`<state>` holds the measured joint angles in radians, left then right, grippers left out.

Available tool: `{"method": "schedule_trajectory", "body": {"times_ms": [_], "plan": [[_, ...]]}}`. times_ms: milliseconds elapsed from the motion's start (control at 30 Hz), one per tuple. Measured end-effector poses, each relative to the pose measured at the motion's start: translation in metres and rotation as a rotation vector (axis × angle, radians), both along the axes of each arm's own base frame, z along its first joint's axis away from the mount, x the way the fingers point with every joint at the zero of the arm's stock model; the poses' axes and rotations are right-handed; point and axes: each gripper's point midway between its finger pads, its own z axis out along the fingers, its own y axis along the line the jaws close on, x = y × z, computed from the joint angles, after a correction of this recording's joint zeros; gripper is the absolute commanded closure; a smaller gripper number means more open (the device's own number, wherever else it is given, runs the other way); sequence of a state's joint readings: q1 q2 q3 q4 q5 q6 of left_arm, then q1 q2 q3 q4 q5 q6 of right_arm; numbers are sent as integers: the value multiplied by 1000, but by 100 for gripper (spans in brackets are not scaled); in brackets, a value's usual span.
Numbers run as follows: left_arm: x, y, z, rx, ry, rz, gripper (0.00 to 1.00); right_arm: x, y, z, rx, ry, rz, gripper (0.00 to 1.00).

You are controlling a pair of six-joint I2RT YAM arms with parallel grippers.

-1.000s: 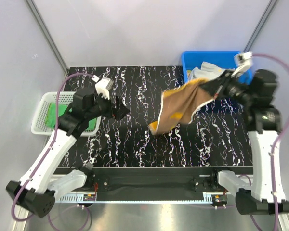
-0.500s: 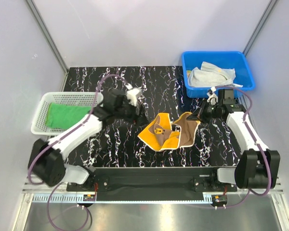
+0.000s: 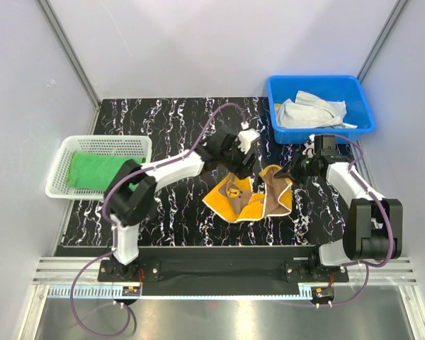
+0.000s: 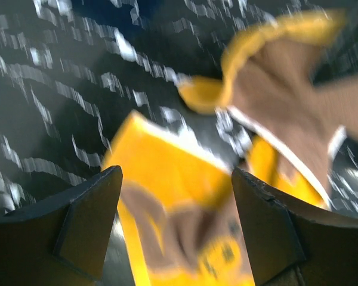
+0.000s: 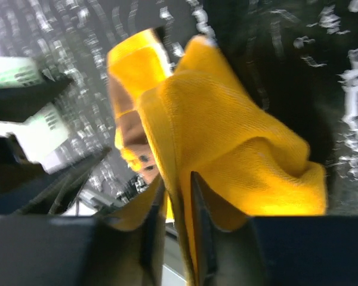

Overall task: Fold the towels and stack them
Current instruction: Move the towel to the center of the board

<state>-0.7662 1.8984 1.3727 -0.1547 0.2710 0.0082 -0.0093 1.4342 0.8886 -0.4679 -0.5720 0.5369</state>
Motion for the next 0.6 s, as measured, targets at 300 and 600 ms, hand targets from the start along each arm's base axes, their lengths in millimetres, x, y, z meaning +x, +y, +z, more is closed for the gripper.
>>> {"method": "schedule_trajectory", "body": {"times_ms": [300,600], "plan": [[41,-45,-44,25,4,-60,20,3,-36,-24,-219,29,-87,60],[38,-50,-60,25,60,-70,22,-1,-46,-35,-282,49,-98,55]]}}
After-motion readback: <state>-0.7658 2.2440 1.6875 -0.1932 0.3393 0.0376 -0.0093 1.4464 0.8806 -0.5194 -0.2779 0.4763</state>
